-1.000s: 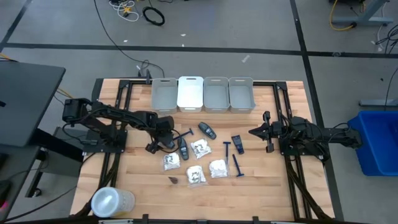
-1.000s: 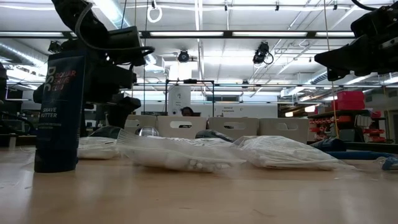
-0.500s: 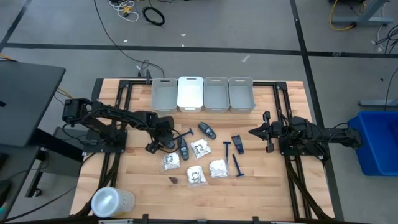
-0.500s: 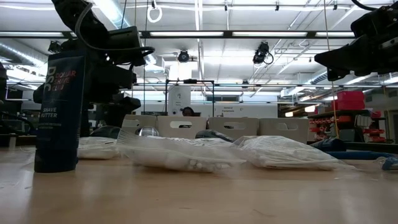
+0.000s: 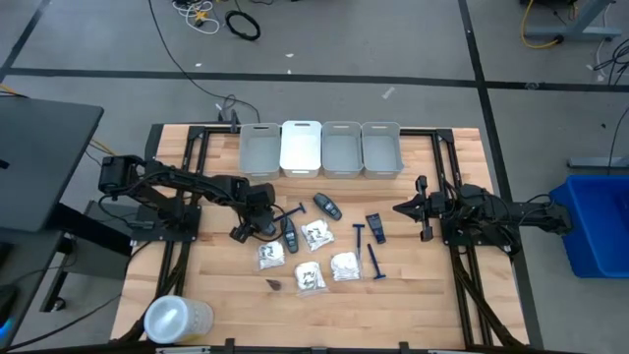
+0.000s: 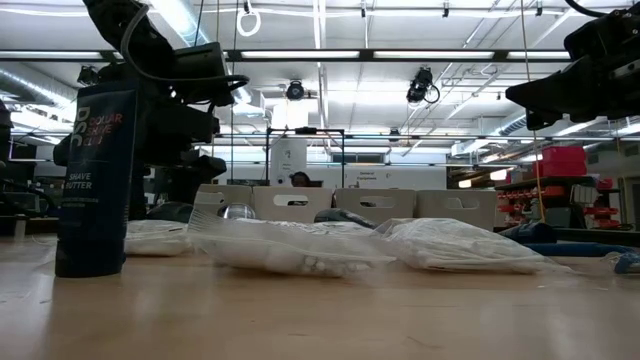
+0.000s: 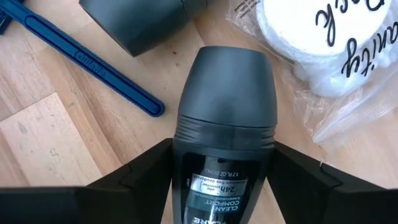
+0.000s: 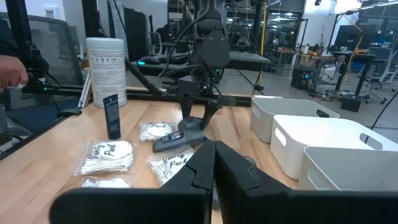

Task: Pick & Place Travel size toiletries
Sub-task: Put the gray deodorant into the left gray bin

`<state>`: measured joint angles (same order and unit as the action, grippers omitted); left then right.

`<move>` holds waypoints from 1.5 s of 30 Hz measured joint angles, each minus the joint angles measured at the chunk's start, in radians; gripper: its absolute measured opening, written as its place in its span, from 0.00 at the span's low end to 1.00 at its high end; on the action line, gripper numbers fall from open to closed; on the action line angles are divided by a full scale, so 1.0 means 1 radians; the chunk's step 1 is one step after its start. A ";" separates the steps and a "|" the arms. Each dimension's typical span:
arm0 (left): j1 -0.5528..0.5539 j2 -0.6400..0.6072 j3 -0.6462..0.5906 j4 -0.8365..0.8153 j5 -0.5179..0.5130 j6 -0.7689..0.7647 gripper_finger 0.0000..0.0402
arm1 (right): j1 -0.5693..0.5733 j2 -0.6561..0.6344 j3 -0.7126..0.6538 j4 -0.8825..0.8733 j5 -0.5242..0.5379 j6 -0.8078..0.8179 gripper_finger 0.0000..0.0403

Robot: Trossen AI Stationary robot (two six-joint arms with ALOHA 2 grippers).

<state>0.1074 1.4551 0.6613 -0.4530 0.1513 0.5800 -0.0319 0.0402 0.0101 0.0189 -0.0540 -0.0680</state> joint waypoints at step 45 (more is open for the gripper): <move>0.076 -0.270 0.204 -0.070 -0.059 -0.071 0.58 | 0.000 0.000 0.000 0.000 0.000 0.000 0.03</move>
<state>0.1833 1.1854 0.8657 -0.5226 0.0919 0.5091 -0.0319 0.0402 0.0101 0.0189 -0.0540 -0.0681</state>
